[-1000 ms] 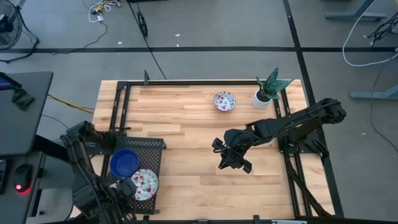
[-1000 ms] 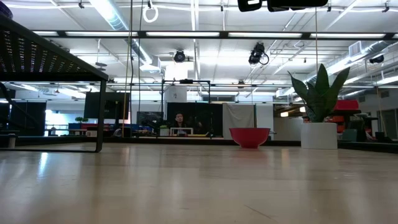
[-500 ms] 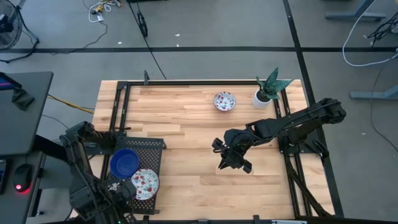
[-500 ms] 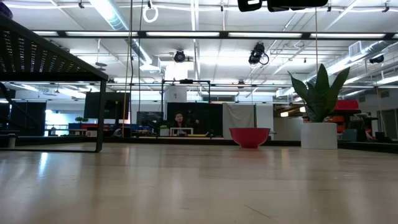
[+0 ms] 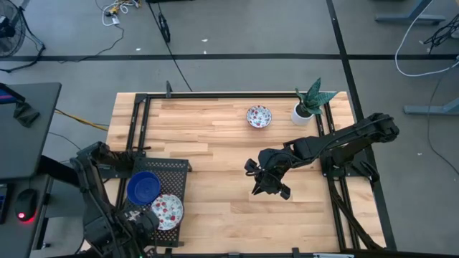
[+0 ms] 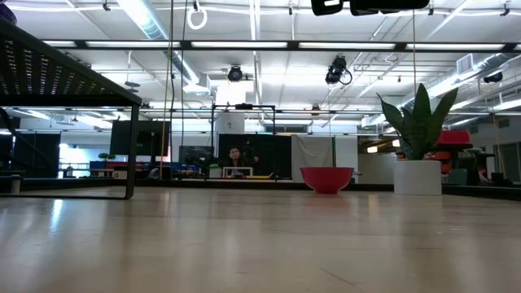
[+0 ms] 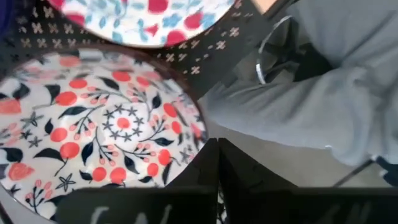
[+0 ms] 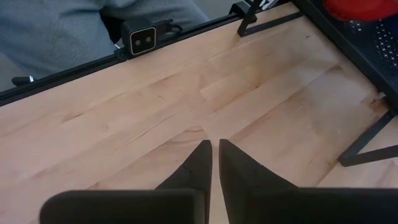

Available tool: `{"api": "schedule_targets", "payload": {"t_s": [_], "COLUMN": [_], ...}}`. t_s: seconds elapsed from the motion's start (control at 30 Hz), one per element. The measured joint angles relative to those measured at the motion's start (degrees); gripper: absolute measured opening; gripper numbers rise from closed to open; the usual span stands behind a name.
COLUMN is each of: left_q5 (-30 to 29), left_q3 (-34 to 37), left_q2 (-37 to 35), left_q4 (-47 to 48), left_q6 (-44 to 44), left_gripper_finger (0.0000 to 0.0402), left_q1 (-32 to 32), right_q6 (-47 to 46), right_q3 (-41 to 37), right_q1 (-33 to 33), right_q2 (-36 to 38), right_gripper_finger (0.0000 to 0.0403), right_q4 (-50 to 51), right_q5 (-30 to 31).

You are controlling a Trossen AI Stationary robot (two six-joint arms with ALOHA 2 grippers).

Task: Pick & Place Mini bowls

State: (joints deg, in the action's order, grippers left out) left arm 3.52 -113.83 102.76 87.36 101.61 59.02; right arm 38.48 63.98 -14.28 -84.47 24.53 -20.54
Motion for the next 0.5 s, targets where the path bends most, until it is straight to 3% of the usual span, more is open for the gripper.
{"api": "schedule_targets", "payload": {"t_s": [0.1,0.2,0.3,0.5], "left_q5": [-2.2,-8.5,-21.7,-51.0], "left_q3": [-2.6,-6.3,-7.8,-7.7], "left_q2": [0.0,0.0,-0.3,0.3], "left_q4": [0.7,2.5,2.5,2.6], "left_q6": [-0.1,-1.8,-11.3,-38.2], "left_gripper_finger": [0.0005,0.0004,0.0006,0.0003], "left_q1": [-0.4,-0.7,-2.5,-10.0], "right_q6": [0.0,-0.6,-2.7,-10.3], "right_q3": [0.0,0.0,0.0,0.0], "right_q1": [0.0,0.0,0.0,0.4], "right_q2": [0.5,2.0,4.0,6.5], "right_gripper_finger": [0.0031,0.0031,0.0031,0.0028], "right_q4": [0.2,0.7,2.2,7.0], "right_q5": [1.8,7.1,13.7,22.8]}}
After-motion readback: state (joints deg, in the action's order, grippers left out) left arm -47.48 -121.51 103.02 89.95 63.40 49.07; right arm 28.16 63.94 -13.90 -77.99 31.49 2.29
